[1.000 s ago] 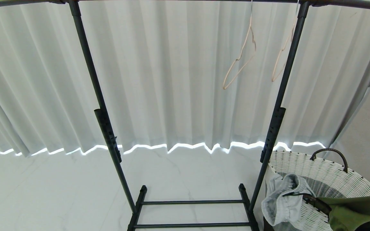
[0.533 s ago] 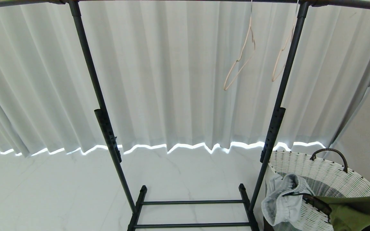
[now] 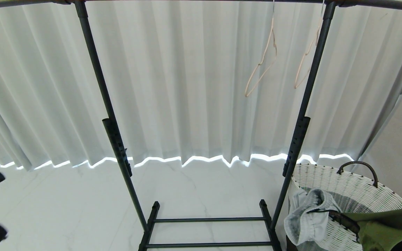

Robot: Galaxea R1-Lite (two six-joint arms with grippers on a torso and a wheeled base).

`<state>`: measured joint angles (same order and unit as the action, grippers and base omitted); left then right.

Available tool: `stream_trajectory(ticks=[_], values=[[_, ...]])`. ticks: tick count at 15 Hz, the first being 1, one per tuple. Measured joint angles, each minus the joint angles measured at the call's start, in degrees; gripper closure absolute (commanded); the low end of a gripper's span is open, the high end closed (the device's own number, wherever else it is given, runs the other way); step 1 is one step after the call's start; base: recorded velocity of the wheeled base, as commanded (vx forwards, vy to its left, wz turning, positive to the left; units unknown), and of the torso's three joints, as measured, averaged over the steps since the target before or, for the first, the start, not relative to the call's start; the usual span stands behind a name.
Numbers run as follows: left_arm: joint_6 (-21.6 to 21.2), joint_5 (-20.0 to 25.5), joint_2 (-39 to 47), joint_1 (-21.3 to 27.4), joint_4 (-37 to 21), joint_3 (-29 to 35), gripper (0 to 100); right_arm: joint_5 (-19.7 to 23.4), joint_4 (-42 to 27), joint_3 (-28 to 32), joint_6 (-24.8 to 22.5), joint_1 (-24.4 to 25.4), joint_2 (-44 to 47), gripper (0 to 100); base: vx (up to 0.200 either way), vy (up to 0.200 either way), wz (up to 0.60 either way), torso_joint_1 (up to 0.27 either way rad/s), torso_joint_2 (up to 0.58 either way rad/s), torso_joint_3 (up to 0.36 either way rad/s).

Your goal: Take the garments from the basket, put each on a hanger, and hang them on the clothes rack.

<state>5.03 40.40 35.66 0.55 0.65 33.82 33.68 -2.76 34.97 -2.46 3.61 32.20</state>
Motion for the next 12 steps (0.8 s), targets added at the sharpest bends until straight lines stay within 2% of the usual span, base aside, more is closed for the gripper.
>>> stream_trajectory(ticks=[1, 2, 5, 7, 12], values=[[-0.68, -1.12, 4.85, -0.04, 0.04, 1.54, 0, 0.00, 0.00, 0.38, -0.10, -0.02, 0.62, 100, 0.000, 0.000, 0.00, 0.000, 0.00, 0.000], [-2.88, -4.39, 9.52, -0.37, 0.09, 2.62, 0, -0.05, -0.06, 0.90, -0.13, -0.02, 1.21, 100, 0.000, 0.000, 0.00, 0.000, 0.00, 0.000], [-13.92, -25.87, 19.93, -1.56, 0.88, 2.65, 0, -0.05, -0.20, 1.71, -0.13, -0.02, 2.39, 100, 0.000, 0.000, 0.00, 0.000, 0.00, 0.000], [-14.80, -27.95, 21.98, -1.89, 2.06, 0.69, 0, -0.05, -0.30, 1.77, -0.13, -0.02, 2.72, 100, 0.000, 0.000, 0.00, 0.000, 0.00, 0.000], [-14.07, -28.00, 18.83, -0.34, 2.74, -5.22, 0, 0.00, -0.02, 1.68, -0.29, 0.05, 4.00, 100, 0.000, 0.000, 0.00, 0.000, 0.00, 0.000]])
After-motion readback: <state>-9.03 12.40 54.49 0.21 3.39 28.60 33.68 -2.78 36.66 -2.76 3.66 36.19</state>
